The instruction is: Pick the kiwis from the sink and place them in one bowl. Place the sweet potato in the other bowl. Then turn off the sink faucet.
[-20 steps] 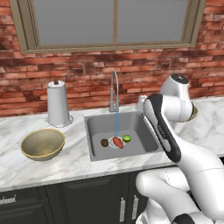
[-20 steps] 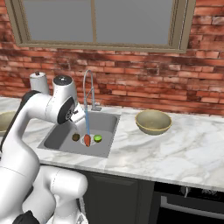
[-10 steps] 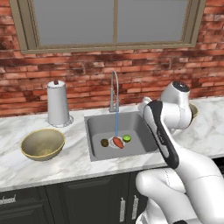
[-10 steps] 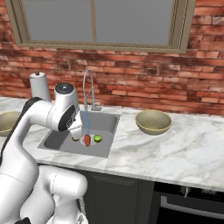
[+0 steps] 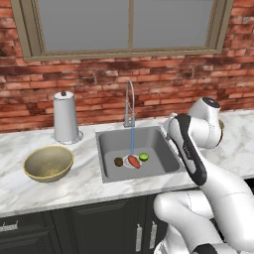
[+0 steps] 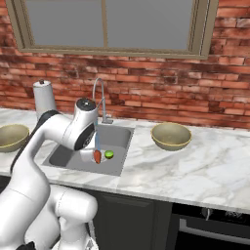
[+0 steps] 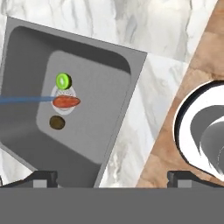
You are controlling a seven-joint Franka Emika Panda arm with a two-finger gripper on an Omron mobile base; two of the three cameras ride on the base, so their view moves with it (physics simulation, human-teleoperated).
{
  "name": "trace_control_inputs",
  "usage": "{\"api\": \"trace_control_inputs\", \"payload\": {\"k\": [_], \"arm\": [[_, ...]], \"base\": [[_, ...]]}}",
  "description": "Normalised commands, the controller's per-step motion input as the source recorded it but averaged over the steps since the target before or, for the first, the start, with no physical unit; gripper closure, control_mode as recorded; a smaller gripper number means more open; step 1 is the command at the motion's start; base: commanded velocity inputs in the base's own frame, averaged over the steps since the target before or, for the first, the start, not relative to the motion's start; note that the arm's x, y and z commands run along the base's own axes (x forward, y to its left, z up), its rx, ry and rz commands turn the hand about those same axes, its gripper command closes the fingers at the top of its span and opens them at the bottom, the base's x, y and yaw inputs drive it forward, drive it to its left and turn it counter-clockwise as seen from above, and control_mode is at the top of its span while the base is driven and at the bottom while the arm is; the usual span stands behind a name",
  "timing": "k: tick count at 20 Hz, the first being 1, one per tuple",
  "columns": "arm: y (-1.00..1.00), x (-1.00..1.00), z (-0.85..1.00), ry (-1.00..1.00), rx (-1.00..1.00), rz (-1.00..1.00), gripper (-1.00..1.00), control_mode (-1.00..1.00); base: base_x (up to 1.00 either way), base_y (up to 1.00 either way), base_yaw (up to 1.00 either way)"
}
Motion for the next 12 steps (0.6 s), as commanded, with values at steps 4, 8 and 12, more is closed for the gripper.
{"api": "trace_control_inputs", "payload": {"k": [4,8,12], "arm": [[-0.07,0.34,-0.23,0.09,0.12,-0.05,-1.0,-1.0],[0.0,0.51,-0.24,0.1,0.02,-0.03,-1.0,-1.0],[0.0,0.56,-0.26,0.12,0.0,-0.06,-1.0,-1.0]], "base": [[0.0,0.0,0.0],[0.0,0.0,0.0],[0.0,0.0,0.0]]}}
